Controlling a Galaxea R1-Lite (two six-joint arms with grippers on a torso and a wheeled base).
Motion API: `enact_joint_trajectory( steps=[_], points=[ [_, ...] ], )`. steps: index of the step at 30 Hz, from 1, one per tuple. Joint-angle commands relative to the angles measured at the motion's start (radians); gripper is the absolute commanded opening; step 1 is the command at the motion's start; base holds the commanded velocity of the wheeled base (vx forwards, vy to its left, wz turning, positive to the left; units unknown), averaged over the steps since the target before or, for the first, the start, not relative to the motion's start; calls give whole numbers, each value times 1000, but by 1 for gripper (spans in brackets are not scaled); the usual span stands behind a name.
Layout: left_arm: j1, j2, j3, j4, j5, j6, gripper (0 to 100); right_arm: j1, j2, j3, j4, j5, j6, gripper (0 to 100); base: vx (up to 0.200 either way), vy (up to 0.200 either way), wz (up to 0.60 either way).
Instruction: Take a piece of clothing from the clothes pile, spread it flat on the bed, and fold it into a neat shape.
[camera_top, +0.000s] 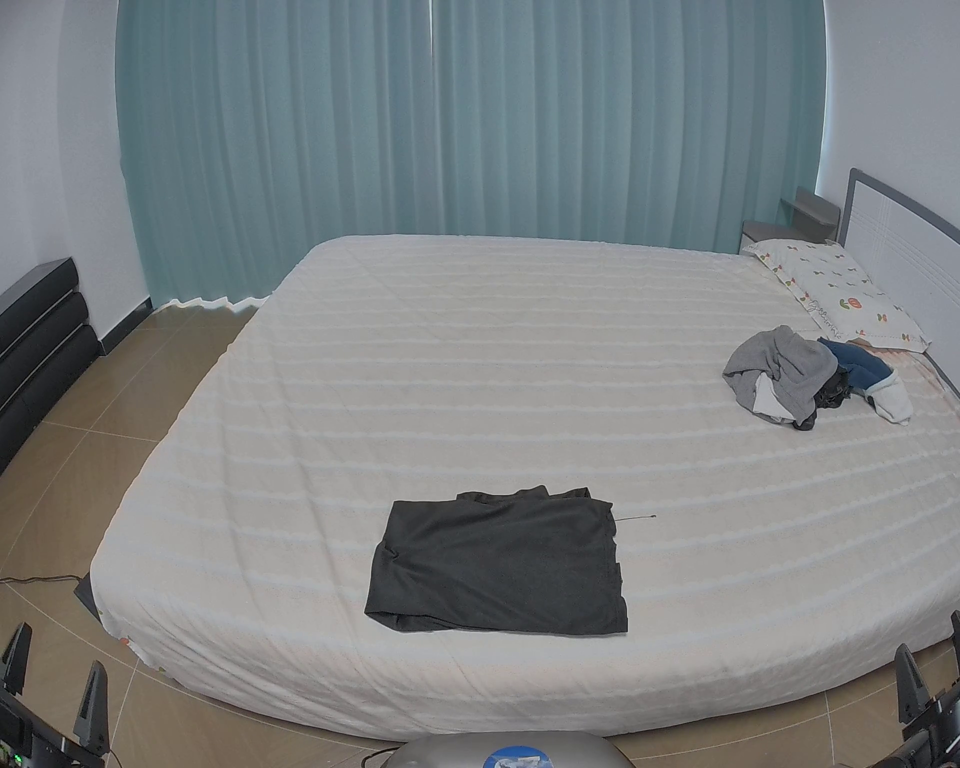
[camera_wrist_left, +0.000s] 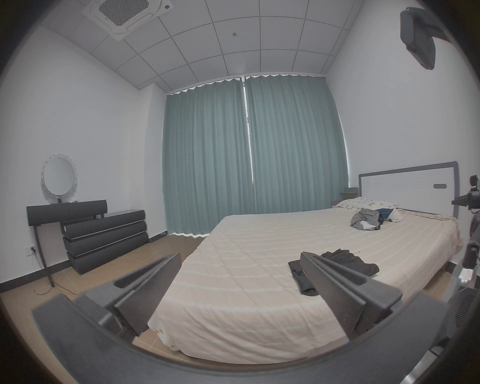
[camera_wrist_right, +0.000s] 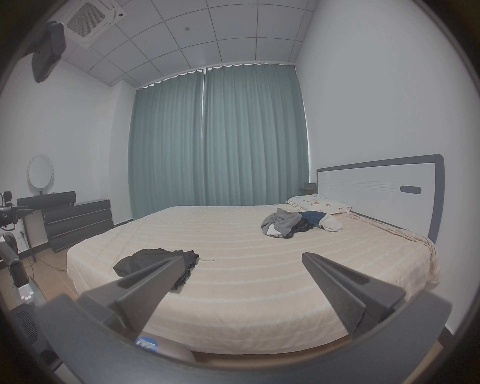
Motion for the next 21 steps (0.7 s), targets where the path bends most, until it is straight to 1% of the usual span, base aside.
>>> enact_joint_trajectory(
  steps=[1, 2, 3, 6, 8, 9, 10, 12, 21],
  points=[
    [0, -9, 15, 4, -47, -39, 100, 0, -10, 17, 3, 4, -11, 100, 0, 0, 0],
    [0, -9, 15, 4, -47, -39, 100, 0, -10, 17, 3, 4, -11, 100, 0, 0, 0],
    [0, -9, 15, 4, -60, -56, 100, 0, -10, 15, 10, 24, -31, 100, 0, 0, 0],
    [1, -9, 16, 4, -50, -70, 100, 2, -10, 17, 9, 39, -41, 100, 0, 0, 0],
    [1, -9, 16, 5, -21, -81, 100, 2, -10, 17, 9, 41, -40, 100, 0, 0, 0],
    [1, -9, 18, 15, -7, -65, 100, 2, -10, 17, 9, 41, -40, 100, 0, 0, 0],
    [1, -9, 16, 62, 11, -59, 100, 2, -10, 17, 9, 41, -41, 100, 0, 0, 0],
    [1, -9, 15, 78, 9, -61, 100, 2, -12, 17, 7, 42, -43, 100, 0, 0, 0],
    [1, -9, 16, 59, 0, -53, 100, 2, -12, 17, 7, 42, -37, 100, 0, 0, 0]
  ],
)
